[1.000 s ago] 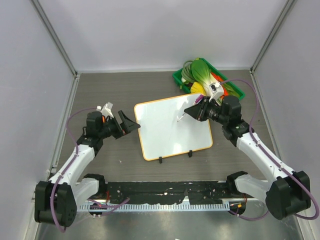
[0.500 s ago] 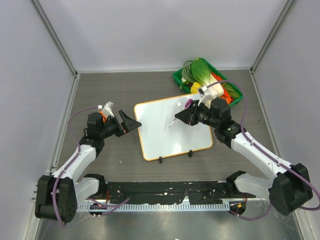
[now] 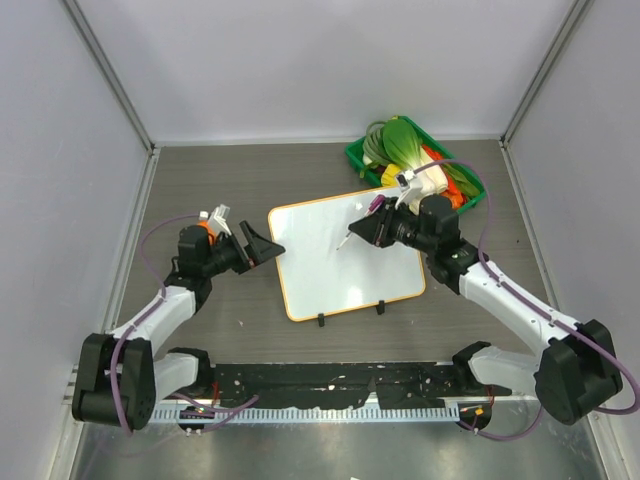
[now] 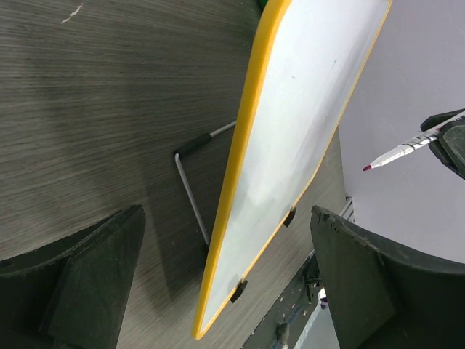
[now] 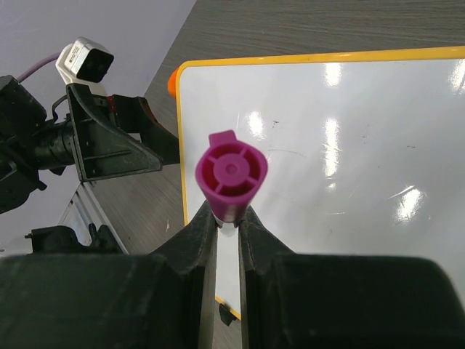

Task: Write a sentence on the whiteboard
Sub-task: Hold the whiteboard at the center of the board.

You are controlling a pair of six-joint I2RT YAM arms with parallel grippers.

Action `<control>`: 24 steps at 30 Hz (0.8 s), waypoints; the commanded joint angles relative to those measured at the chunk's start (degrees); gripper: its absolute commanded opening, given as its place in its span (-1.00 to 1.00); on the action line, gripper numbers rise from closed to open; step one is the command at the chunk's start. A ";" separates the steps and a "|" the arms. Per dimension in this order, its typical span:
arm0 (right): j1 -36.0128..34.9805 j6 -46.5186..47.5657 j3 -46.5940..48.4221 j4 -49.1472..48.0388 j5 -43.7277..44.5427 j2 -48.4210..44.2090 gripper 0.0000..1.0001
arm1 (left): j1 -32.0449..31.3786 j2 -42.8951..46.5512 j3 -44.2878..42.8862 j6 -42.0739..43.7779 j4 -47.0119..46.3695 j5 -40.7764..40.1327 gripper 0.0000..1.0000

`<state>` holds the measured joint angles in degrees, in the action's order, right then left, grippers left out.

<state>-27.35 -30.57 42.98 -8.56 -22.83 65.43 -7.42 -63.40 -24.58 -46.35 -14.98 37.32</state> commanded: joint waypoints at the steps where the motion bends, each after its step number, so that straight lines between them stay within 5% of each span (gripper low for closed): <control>1: -1.29 -0.64 3.16 -4.89 1.73 1.01 -0.99 | -0.92 -3.22 0.06 -0.41 -8.29 1.97 0.99; 10: -3.58 0.24 6.24 -7.97 3.58 5.05 -0.99 | -4.97 -13.49 1.90 0.11 -26.31 5.83 0.68; 16: -5.51 2.26 9.57 -7.27 7.79 8.13 -0.99 | -6.29 -20.09 1.90 -0.94 -34.67 10.23 0.22; 24: -9.29 4.99 11.86 -9.02 15.96 11.74 -0.99 | -6.29 -17.47 3.13 1.69 -28.54 7.16 -0.62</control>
<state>-35.24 -28.08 51.62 -13.10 -12.43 76.14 -13.54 -83.79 -22.15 -47.24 -43.92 45.50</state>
